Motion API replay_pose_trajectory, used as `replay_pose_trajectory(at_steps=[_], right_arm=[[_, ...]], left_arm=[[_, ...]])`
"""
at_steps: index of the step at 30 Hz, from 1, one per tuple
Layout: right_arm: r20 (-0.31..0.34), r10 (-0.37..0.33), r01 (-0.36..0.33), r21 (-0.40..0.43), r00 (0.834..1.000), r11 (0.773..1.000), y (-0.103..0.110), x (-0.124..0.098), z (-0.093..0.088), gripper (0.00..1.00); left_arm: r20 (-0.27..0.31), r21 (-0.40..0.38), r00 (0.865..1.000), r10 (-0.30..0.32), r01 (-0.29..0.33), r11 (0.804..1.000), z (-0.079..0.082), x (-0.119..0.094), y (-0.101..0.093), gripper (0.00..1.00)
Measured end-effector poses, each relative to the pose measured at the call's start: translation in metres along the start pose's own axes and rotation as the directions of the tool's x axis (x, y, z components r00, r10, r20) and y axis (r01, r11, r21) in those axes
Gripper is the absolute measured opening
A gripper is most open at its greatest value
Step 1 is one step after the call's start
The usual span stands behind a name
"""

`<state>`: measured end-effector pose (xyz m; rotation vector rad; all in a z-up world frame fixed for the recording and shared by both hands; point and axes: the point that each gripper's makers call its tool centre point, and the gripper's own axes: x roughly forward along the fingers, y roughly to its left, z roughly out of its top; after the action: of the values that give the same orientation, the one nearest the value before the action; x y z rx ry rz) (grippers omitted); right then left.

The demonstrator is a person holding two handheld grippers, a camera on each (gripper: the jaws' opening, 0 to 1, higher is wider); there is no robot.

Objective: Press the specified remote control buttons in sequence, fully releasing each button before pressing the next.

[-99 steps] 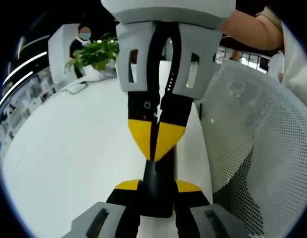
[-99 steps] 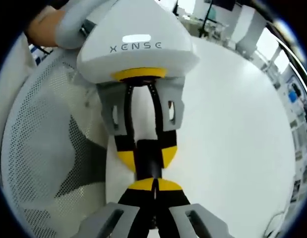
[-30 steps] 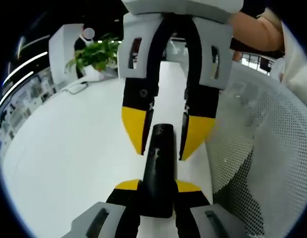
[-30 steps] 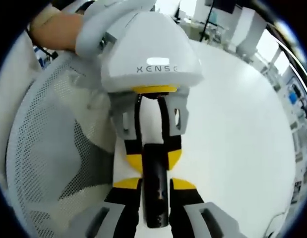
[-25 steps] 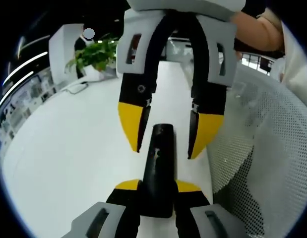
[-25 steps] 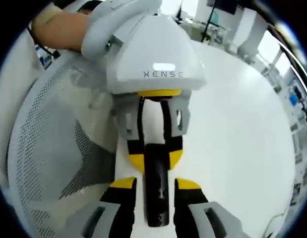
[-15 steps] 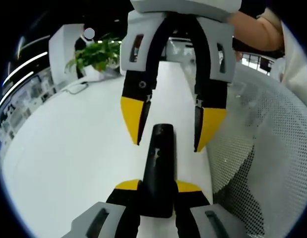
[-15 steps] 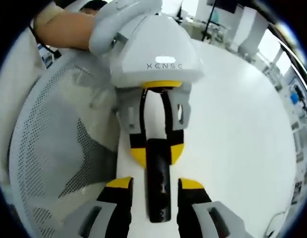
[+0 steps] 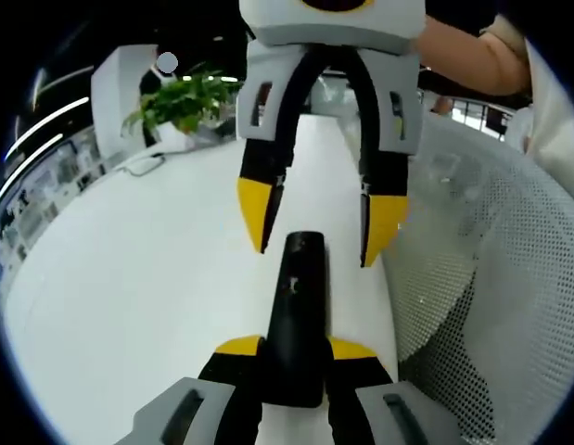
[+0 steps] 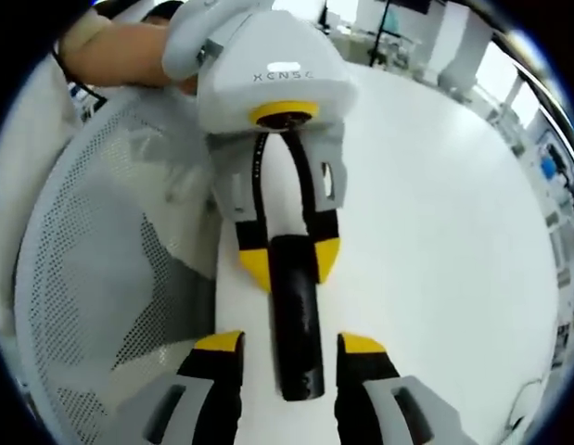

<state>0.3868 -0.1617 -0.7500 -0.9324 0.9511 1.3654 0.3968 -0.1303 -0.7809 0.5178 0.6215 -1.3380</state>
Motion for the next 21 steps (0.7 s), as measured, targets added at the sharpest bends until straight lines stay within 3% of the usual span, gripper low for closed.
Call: replay_pose_trajectory(at_steps=[21], right_arm=[[-0.031,-0.001,0.004,0.075,1.000,0.997,-0.005,0.001,-0.035,0.40]], left_arm=[[0.002,-0.001,1.000,0.000,0.000,1.000,-0.001,0.000,0.000,0.24]])
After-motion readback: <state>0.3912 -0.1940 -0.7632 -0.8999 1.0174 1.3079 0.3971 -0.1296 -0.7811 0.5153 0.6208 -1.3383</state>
